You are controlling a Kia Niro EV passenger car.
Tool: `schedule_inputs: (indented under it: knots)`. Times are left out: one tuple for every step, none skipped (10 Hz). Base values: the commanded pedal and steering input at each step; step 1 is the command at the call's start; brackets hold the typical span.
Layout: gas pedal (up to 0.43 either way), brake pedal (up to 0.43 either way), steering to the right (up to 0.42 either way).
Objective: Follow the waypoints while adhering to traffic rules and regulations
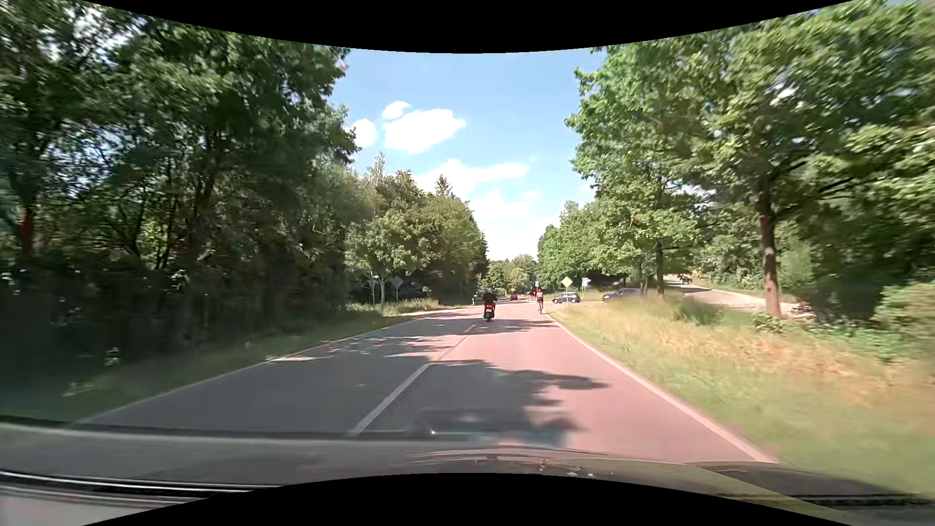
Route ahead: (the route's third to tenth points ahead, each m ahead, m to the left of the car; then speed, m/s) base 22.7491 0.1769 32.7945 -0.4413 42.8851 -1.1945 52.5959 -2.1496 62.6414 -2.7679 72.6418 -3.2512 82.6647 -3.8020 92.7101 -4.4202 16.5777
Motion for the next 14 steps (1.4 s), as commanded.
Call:
schedule_inputs:
  knots:
    - [0.118, 0.012, 0.014]
    - [0.118, 0.012, 0.013]
    - [0.118, 0.012, 0.013]
    - [0.150, 0.012, 0.012]
    - [0.150, 0.012, 0.011]
    - [0.157, 0.012, 0.011]
    - [0.157, 0.012, 0.010]
    - [0.157, 0.012, 0.010]
    - [0.157, 0.012, 0.010]
    - [0.157, 0.012, 0.010]
    - [0.157, 0.012, 0.010]
    - [0.157, 0.012, 0.006]
    - [0.169, 0.012, 0.005]
    - [0.169, 0.012, 0.005]
